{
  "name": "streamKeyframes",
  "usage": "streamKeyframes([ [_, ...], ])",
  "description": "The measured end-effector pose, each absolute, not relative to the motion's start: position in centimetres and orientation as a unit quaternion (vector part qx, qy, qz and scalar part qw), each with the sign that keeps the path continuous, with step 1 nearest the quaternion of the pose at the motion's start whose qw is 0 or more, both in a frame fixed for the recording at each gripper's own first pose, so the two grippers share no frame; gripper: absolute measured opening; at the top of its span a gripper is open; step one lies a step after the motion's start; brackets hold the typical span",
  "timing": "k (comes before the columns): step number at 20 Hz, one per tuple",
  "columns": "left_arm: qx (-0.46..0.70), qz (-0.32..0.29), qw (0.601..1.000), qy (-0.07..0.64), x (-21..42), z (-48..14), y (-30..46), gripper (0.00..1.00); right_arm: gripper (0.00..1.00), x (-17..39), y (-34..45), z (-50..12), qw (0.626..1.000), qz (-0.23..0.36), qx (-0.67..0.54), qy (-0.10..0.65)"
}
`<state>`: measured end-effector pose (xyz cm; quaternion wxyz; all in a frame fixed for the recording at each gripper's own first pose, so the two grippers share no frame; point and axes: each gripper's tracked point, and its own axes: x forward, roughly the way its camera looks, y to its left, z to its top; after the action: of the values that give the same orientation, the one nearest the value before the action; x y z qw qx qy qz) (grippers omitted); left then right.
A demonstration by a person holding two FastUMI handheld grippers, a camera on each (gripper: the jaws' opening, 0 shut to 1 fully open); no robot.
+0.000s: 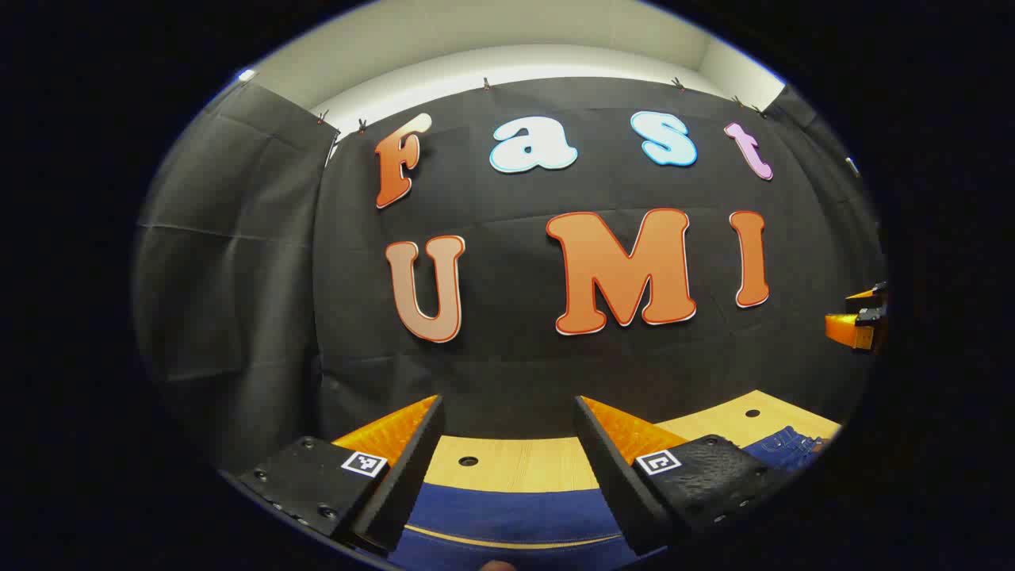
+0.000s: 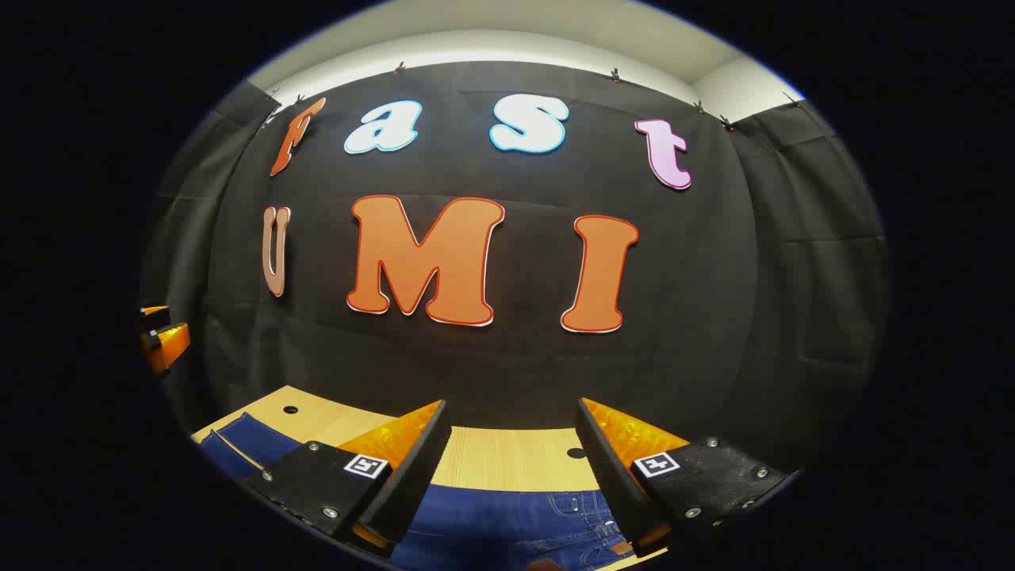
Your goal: Grasp the waist and the cuffs of the jeans and fold them to make the two legs overlap; first hold the waist and fold one-third of the jeans toward the cuffs, then hold the cuffs and fold the remaining one-third in the same direction to finish folding.
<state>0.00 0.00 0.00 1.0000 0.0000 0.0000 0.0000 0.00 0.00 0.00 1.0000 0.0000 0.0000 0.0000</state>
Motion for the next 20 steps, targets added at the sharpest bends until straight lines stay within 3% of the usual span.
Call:
streamKeyframes([
  [11,-0.019,-0.013,0.999,-0.022,-1.4,0.8,-1.4,0.98,0.97,-1.2,1.7,-0.3,1.0,0.022,-0.012,-0.001],
  [20,0.01,0.04,0.999,-0.033,-2.0,0.5,1.1,1.0,0.97,-1.2,-1.1,-1.8,1.0,0.004,-0.005,0.021],
])
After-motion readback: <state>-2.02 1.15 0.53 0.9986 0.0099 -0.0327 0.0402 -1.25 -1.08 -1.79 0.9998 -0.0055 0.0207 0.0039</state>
